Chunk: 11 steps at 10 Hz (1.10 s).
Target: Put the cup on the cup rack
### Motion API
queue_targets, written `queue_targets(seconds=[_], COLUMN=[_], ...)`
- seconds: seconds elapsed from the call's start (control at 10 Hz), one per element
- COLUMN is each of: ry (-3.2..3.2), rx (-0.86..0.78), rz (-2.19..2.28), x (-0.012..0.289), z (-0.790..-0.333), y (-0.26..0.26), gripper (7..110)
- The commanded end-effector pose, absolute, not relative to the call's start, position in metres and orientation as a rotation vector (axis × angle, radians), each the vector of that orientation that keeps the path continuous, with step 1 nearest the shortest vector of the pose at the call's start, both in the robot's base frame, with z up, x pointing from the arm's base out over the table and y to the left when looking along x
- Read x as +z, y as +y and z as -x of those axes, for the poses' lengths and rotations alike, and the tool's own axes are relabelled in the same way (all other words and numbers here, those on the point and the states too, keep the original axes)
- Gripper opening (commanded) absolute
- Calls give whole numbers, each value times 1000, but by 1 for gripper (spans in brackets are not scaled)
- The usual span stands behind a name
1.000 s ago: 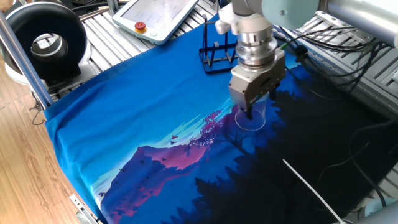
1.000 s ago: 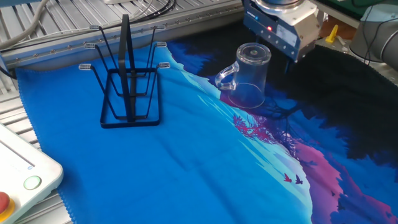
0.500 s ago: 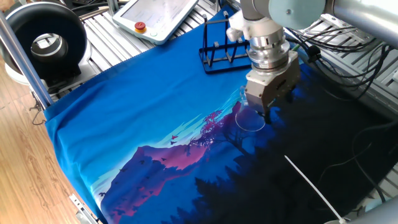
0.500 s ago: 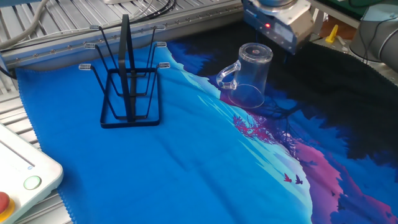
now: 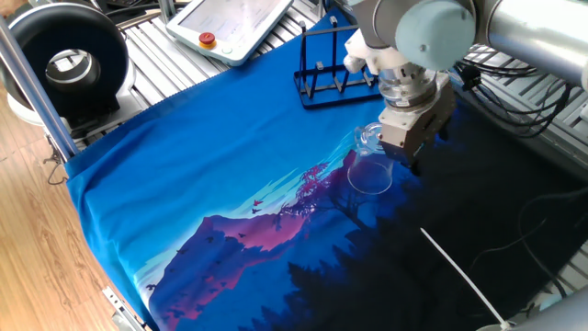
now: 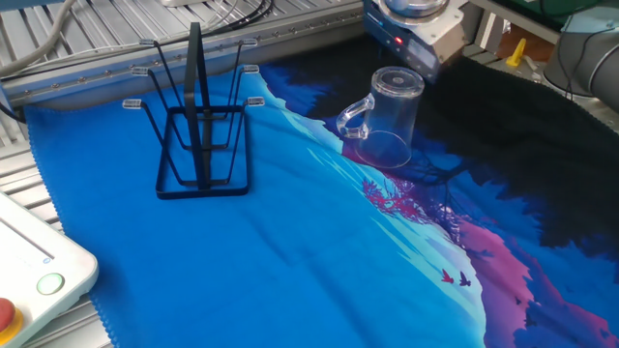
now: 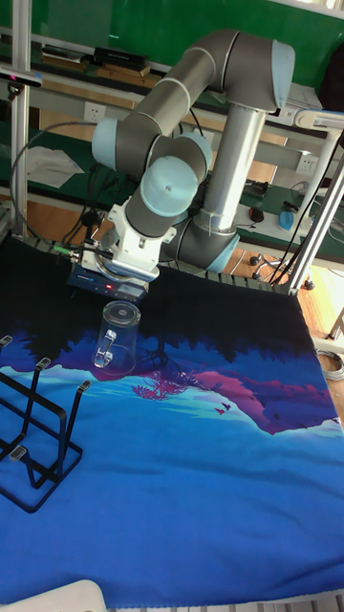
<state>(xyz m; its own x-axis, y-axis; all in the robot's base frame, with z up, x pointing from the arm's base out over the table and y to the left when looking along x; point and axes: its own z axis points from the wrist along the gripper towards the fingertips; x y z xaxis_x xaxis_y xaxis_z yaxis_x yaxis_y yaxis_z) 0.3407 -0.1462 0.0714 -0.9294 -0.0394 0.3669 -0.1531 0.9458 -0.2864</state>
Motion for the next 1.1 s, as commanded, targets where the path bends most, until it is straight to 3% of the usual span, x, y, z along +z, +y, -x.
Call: queue_targets(seconds=[0.0, 0.2, 0.4, 0.7, 1.0], ry=[-2776, -2853, -2919, -2927, -2801], rx=[462, 419, 477, 382, -18], rz=[-137, -154, -201, -186, -134], x=[67, 63, 68, 65, 64], z=[-348, -362, -376, -371, -321], y=[-151, -143, -148, -133, -68], gripper=[7, 7, 7, 7, 7])
